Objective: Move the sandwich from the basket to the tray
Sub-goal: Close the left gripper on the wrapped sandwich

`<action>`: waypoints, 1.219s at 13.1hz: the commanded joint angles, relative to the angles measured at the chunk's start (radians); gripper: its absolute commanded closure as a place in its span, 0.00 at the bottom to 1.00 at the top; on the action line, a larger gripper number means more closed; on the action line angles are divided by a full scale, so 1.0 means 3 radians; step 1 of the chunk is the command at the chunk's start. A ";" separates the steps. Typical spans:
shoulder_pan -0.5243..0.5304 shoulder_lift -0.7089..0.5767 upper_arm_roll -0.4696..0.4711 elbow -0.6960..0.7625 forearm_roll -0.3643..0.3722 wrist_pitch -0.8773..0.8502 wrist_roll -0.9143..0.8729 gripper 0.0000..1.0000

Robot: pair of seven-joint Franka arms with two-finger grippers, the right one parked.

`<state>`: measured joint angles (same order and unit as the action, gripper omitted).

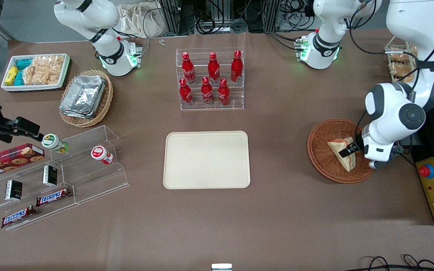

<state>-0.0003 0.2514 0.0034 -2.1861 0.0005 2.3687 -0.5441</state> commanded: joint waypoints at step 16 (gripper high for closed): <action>-0.0045 0.0114 -0.0093 -0.0127 0.0008 0.0281 -0.0467 1.00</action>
<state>-0.0040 0.3193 -0.0125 -2.2144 0.0003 2.4485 -0.6384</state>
